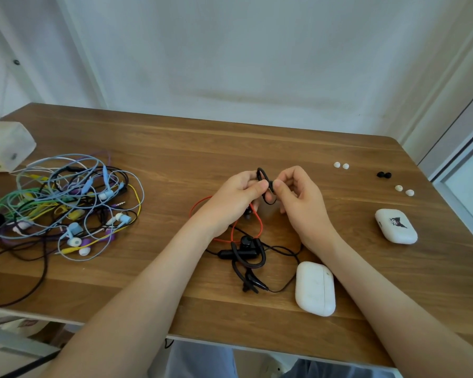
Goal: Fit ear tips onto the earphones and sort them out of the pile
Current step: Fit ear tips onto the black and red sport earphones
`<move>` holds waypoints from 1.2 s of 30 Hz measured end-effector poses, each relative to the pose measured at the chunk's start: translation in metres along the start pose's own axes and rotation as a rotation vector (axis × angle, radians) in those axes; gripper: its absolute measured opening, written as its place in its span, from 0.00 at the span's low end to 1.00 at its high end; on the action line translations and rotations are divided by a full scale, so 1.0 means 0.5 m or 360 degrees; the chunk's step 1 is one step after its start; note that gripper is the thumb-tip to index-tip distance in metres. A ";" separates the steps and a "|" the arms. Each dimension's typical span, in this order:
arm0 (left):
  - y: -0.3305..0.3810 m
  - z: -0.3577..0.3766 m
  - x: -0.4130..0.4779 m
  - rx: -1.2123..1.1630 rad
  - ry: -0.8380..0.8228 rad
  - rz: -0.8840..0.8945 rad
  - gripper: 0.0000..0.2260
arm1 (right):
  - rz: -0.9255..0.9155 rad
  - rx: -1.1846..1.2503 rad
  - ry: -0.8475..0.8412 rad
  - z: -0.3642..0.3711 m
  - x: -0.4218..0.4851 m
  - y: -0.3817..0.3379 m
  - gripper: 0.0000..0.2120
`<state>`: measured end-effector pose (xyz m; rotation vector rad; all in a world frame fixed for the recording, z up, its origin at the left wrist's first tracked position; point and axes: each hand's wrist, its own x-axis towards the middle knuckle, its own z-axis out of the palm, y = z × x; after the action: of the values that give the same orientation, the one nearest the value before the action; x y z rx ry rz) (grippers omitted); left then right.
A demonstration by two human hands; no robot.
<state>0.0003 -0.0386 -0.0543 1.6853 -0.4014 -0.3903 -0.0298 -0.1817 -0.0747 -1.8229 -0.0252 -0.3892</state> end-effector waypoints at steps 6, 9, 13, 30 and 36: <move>-0.002 -0.002 0.001 -0.0112 0.0046 -0.0011 0.10 | 0.0059 0.0194 0.0009 -0.010 0.002 -0.004 0.04; -0.002 -0.008 0.003 -0.0260 0.0110 0.0012 0.10 | 0.0063 0.0215 -0.0039 -0.015 0.006 -0.013 0.13; 0.018 -0.018 -0.003 -0.0579 0.0222 0.0059 0.09 | 0.0074 -0.0245 -0.0535 -0.029 0.011 -0.033 0.24; 0.172 -0.083 -0.088 0.0751 -0.0034 -0.0008 0.28 | 0.0379 0.0150 -0.0484 -0.041 0.050 -0.267 0.12; 0.193 -0.073 -0.109 0.0735 -0.0004 0.0049 0.12 | -0.0193 0.0150 -0.0558 -0.021 0.056 -0.310 0.05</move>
<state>-0.0348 0.0051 0.0481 2.1238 -0.5487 -0.2899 -0.0393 -0.1519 0.0799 -1.7808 -0.3914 -0.1458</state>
